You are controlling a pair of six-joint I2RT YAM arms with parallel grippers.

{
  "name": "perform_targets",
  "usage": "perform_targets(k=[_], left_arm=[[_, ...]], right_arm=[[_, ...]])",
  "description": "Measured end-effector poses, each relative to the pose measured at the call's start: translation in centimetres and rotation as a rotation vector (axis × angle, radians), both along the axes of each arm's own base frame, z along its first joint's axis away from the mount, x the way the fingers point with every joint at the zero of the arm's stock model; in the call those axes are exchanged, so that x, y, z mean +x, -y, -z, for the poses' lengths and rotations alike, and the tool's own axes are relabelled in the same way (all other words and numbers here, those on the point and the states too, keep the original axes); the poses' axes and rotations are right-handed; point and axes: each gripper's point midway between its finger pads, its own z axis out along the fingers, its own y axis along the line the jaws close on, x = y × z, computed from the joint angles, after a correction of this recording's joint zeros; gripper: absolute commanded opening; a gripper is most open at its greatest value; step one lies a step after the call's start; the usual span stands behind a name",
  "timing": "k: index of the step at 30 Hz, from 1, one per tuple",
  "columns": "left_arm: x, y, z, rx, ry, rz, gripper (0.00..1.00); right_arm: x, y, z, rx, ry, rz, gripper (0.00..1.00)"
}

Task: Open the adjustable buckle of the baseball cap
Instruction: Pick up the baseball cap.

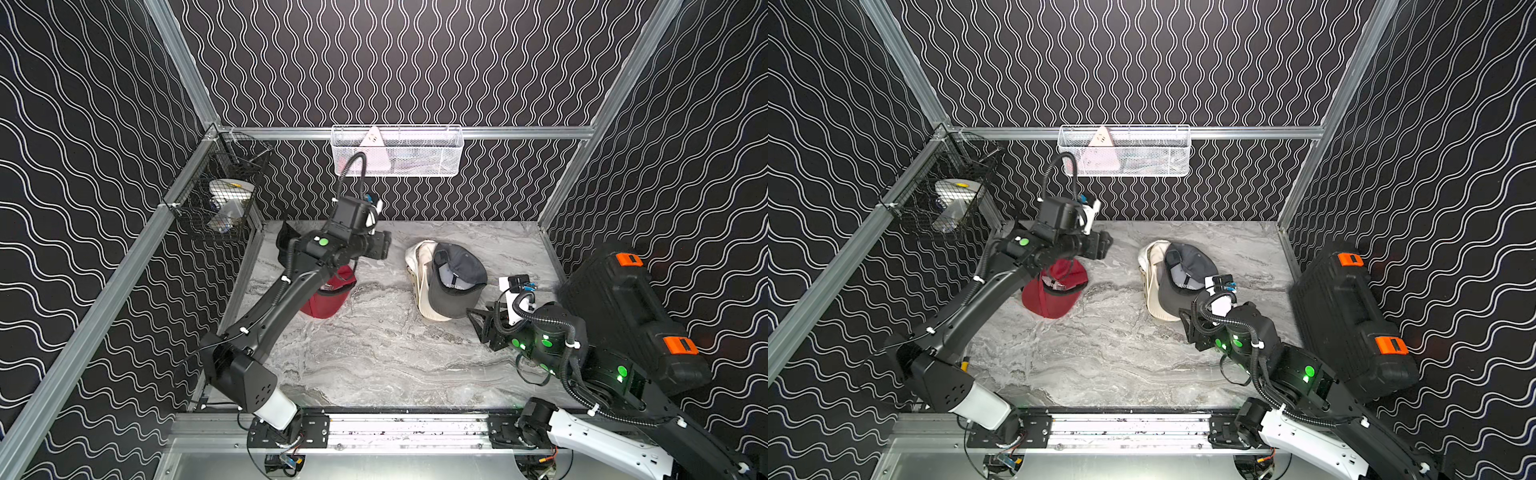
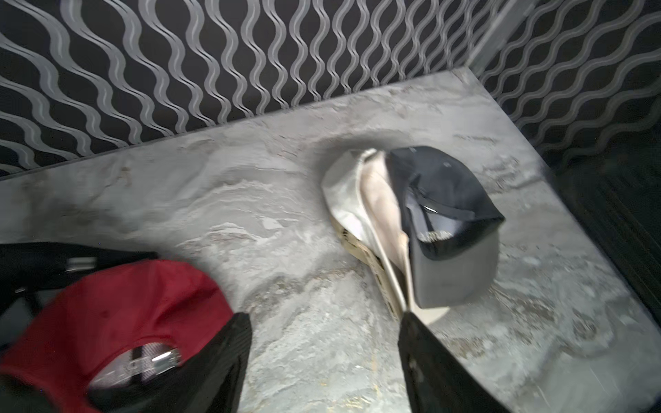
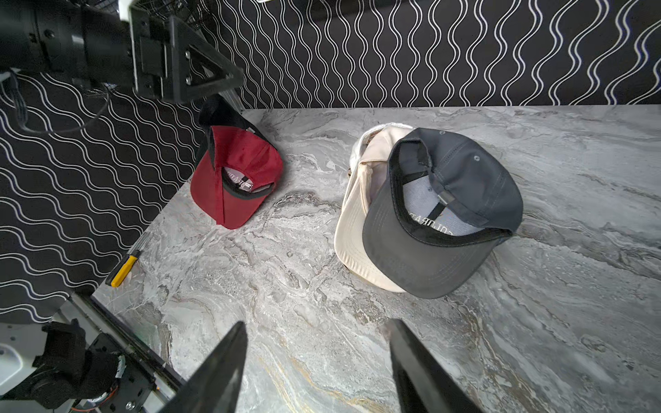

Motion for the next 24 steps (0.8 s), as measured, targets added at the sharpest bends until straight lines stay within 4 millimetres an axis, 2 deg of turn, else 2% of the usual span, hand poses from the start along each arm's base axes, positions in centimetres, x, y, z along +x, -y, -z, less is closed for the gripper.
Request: perform_targets(k=[3,9,16,24], left_arm=[[-0.7,2.7,1.4,0.007,-0.023,0.061,0.7],[-1.4,6.5,3.5,0.027,-0.05,0.135,0.69],[-1.8,9.6,5.5,0.046,-0.073,0.181,0.69],[-1.3,11.9,7.6,0.037,-0.102,0.199,0.69]], right_arm=[[0.0,0.4,0.1,-0.005,-0.002,0.016,0.65],[0.0,0.9,0.2,-0.004,-0.008,0.04,0.65],[-0.2,1.8,0.4,-0.007,0.001,0.066,0.65],[-0.5,3.0,0.3,0.001,0.016,0.093,0.66]])
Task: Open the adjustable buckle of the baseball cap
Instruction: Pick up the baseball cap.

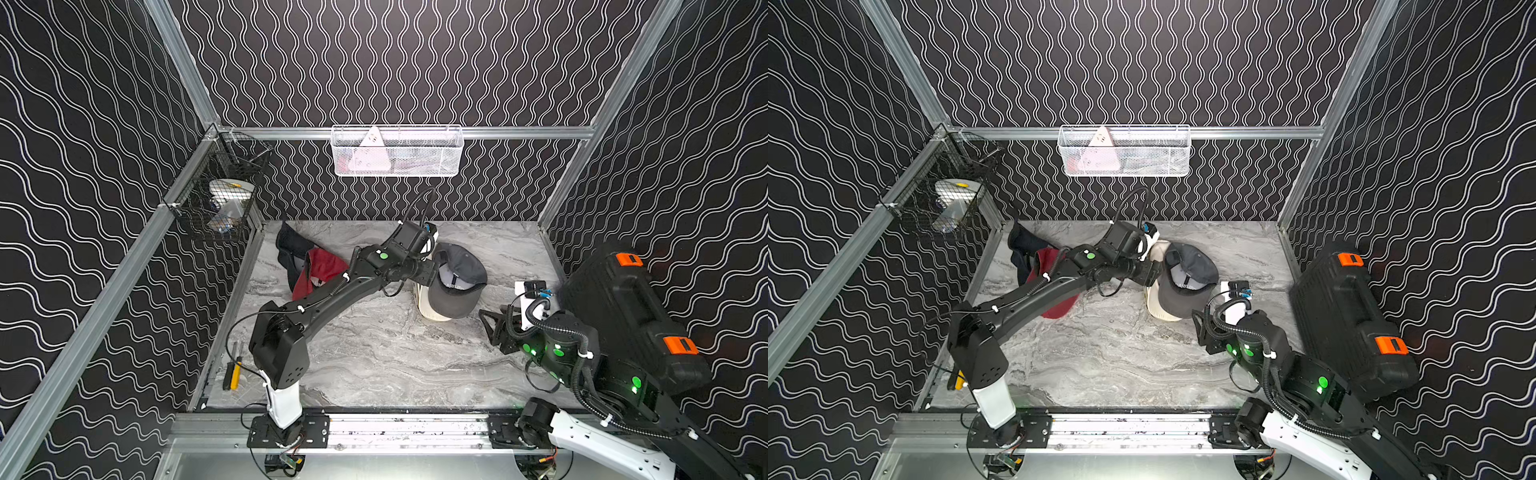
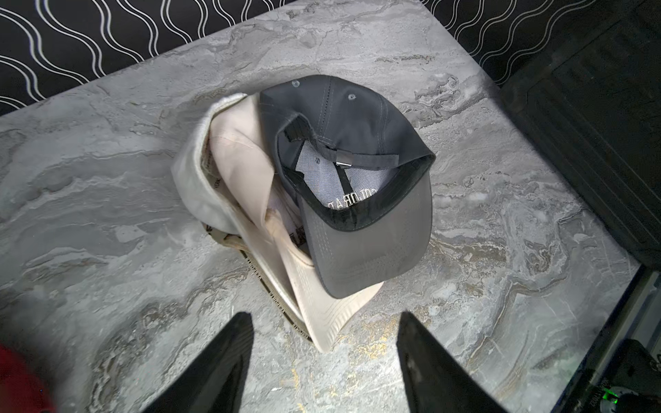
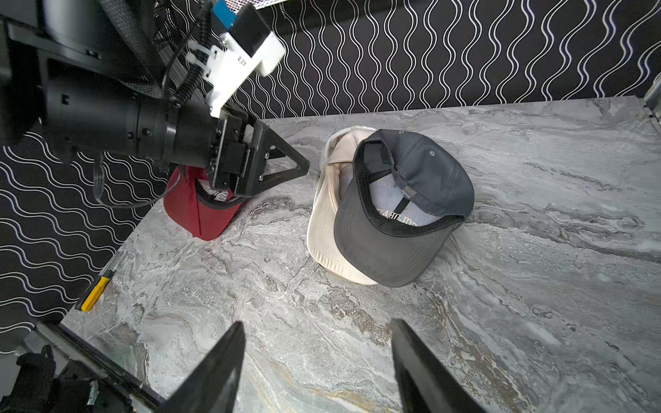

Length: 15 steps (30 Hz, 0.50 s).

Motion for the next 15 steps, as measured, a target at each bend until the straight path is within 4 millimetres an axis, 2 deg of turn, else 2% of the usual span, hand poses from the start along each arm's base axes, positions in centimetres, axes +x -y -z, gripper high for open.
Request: perform_targets(k=[6,15], left_arm=[[1.1,1.1,1.8,0.011,-0.026,-0.001,0.69],[2.6,2.3,4.8,0.03,-0.072,-0.018,0.69]], right_arm=[[-0.2,0.8,-0.1,0.019,0.009,0.025,0.66],[-0.2,1.2,0.9,0.004,0.001,0.04,0.68]])
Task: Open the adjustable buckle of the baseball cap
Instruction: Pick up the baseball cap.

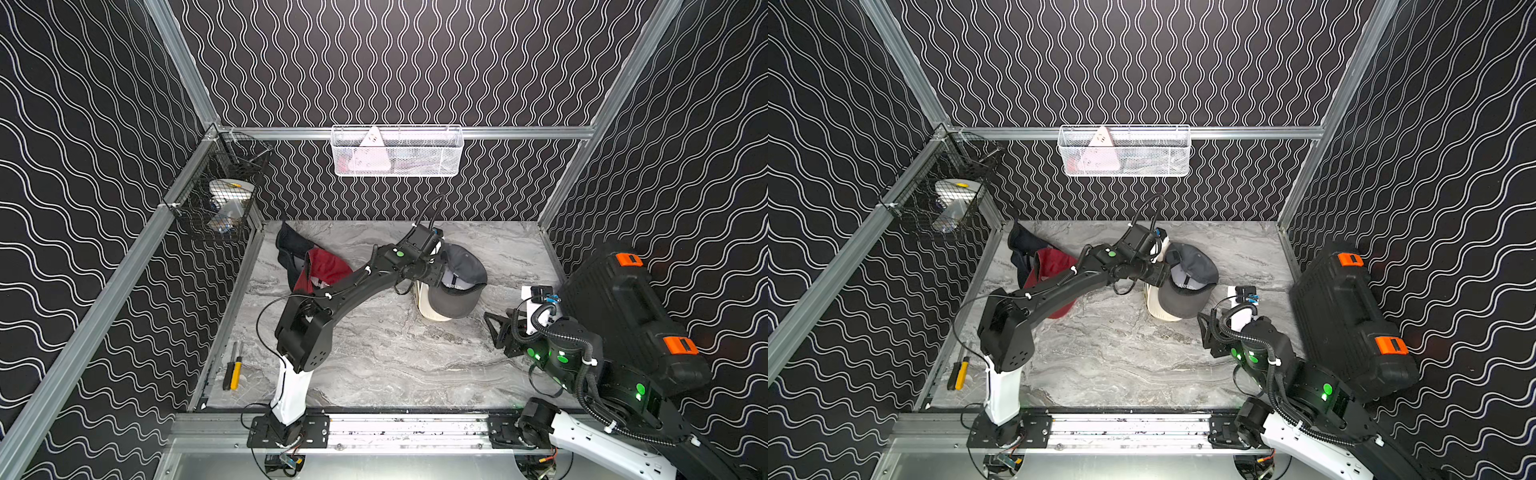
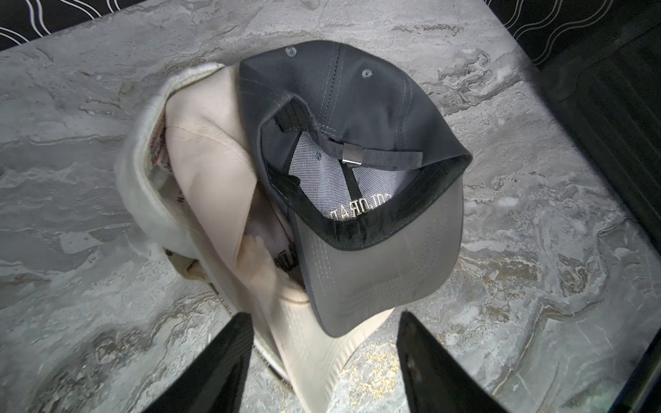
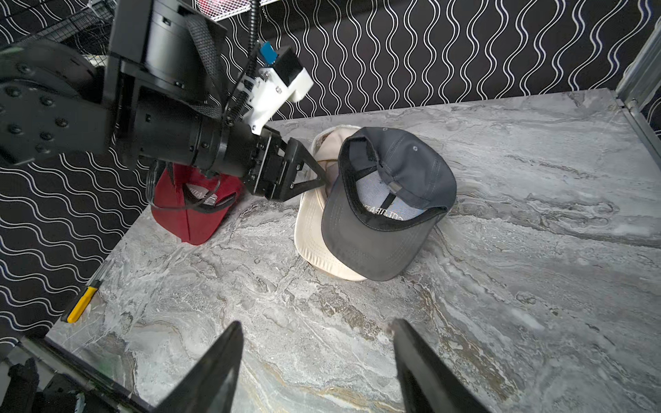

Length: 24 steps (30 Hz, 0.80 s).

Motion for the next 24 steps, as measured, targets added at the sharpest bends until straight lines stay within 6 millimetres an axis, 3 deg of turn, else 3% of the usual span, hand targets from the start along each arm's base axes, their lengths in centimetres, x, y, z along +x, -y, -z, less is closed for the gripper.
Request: perform_targets(k=[13,24], left_arm=[[3.1,2.0,2.5,0.02,-0.006,-0.015,0.69],[5.3,1.0,5.6,0.037,-0.051,-0.076,0.69]], right_arm=[[0.0,0.0,0.1,-0.004,0.0,-0.001,0.68],[0.1,-0.1,-0.1,-0.01,0.002,0.001,0.69]])
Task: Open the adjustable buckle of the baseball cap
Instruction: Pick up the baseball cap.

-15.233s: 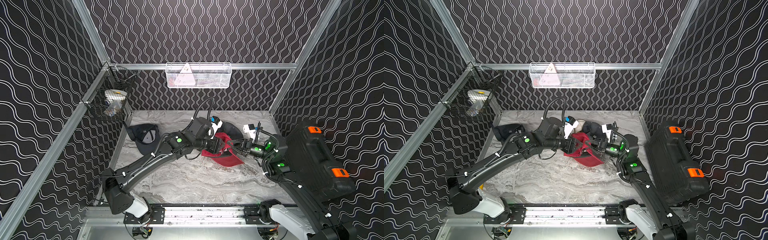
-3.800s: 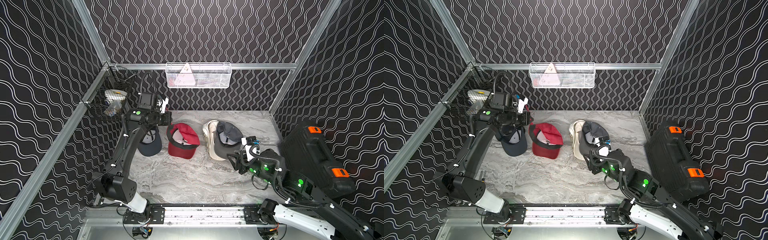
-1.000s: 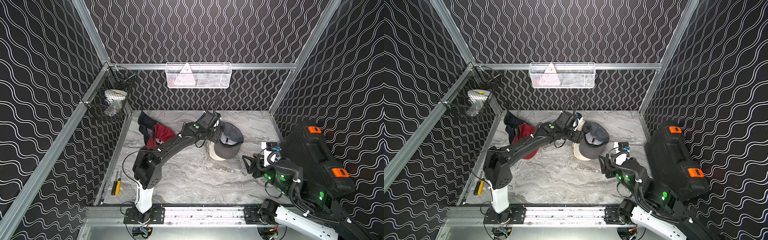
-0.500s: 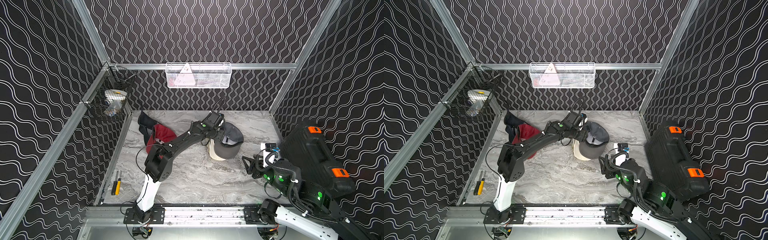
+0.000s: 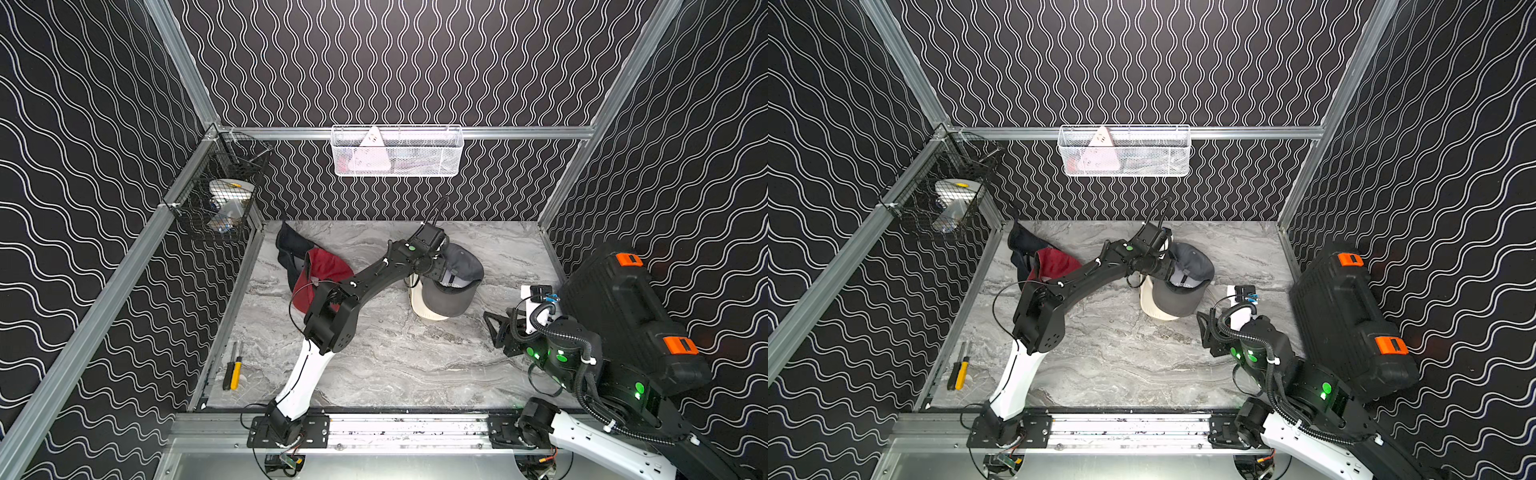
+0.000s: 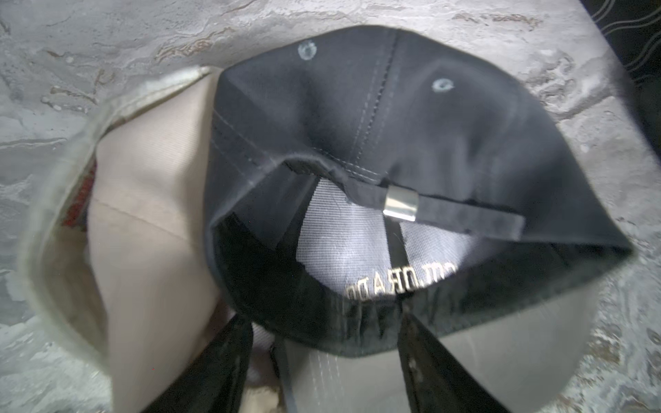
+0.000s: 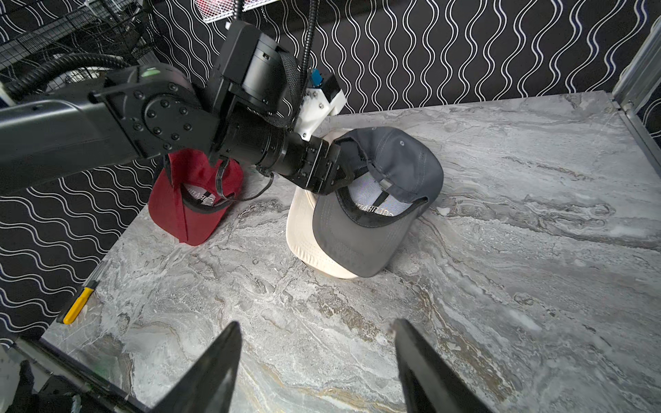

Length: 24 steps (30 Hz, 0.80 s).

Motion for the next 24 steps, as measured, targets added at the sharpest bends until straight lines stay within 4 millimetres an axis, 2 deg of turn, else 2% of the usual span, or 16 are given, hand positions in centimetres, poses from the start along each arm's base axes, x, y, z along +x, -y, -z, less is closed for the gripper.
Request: perform_targets(k=[8,11,17,21,24], left_arm=[[0.0,0.3,2.7,0.014,-0.054,-0.01,0.63],[-0.2,0.2,3.3,0.023,-0.067,-0.01,0.52],[-0.4,0.4,3.3,0.006,-0.081,-0.013,0.13],[-0.8,0.9,1.8,-0.031,-0.077,0.005,0.01],[-0.9,0.8,0.6,-0.044,-0.064,0.006,0.0]], right_arm=[[0.1,0.0,0.0,-0.003,0.0,0.004,0.69],[0.1,0.0,0.0,-0.004,0.0,0.004,0.69],[0.1,0.0,0.0,-0.003,0.0,0.004,0.69],[0.1,0.0,-0.1,0.0,0.002,0.004,0.69],[0.0,0.0,-0.1,0.002,0.002,0.004,0.69]])
